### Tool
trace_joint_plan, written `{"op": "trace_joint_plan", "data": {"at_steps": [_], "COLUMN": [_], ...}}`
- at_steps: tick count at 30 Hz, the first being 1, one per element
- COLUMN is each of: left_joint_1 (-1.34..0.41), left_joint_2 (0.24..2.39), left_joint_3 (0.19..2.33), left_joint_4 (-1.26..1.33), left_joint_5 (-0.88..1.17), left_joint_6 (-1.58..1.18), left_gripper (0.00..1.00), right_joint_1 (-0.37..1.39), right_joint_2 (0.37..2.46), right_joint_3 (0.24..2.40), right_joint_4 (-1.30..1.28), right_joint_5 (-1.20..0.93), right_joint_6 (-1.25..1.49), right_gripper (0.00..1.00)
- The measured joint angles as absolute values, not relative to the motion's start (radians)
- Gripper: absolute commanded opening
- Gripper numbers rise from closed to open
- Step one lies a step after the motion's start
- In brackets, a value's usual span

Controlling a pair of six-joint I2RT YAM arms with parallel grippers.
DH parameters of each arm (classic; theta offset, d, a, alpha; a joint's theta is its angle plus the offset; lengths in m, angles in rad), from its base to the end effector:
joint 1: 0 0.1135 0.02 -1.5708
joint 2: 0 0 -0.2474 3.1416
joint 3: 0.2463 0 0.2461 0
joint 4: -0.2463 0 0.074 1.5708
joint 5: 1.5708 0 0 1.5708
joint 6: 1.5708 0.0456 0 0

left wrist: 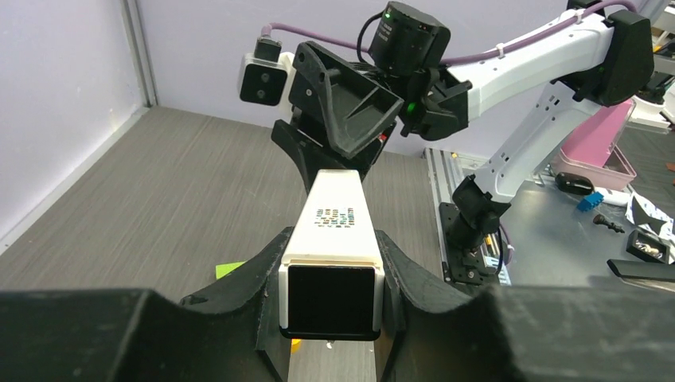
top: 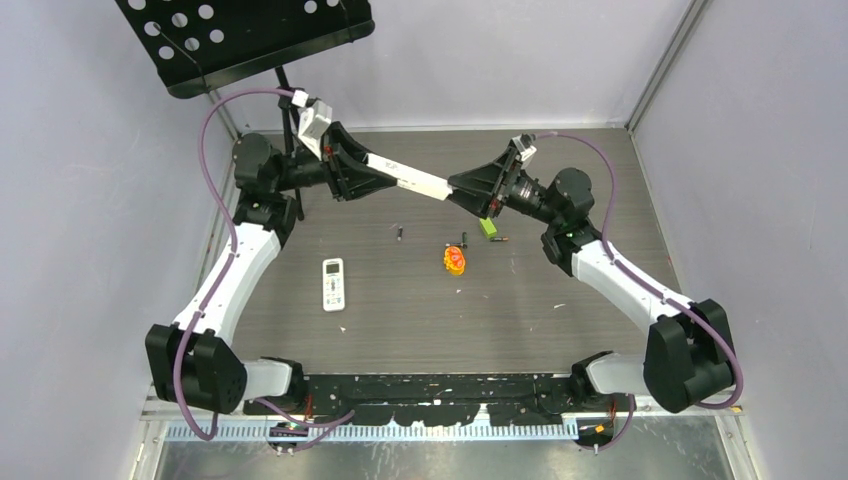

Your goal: Load the batteries into the remote control

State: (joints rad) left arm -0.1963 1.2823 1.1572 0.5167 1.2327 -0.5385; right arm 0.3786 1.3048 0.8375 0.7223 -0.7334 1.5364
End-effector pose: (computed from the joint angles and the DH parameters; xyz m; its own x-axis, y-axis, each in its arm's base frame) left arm 0.2626 -0.0961 0.4144 -0.1504 -0.1435 -0.9781 0.9817 0.0951 -0.1649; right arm 0.2670 0.1391 0.3255 -0.8679 0.4538 -0.2020 -0.2644 -0.0777 0.9613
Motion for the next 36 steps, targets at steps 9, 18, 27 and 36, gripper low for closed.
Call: {"op": "trace_joint_plan", "data": {"at_steps": [9, 18, 27, 36], "left_joint_1": [-0.196, -0.196, -0.196, -0.196], "left_joint_2": [1.298, 1.298, 1.298, 1.298], "left_joint_3": [1.157, 1.157, 1.157, 1.157], "left_joint_4": [0.475, 0.403, 0.356, 0.354], "left_joint_5": [1.25, 1.25, 1.241, 1.239], "left_joint_6": [-0.521, -0.461, -0.432, -0.432], "left_gripper": [0.0, 0.0, 0.0, 0.0], "right_joint_1": [0.387, 0.385, 0.386, 0.387], "right_joint_2": [1.295, 1.295, 1.296, 1.308], "right_joint_3": [0.883, 0.893, 0.893, 0.894], "right_joint_4": [0.535, 0.53, 0.514, 0.453], "right_joint_5": [-0.77, -0.78, -0.783, -0.784], "right_joint_6": [1.442, 1.462, 1.469, 1.443], "right_gripper": [0.22, 0.04, 0.39, 0.47]}}
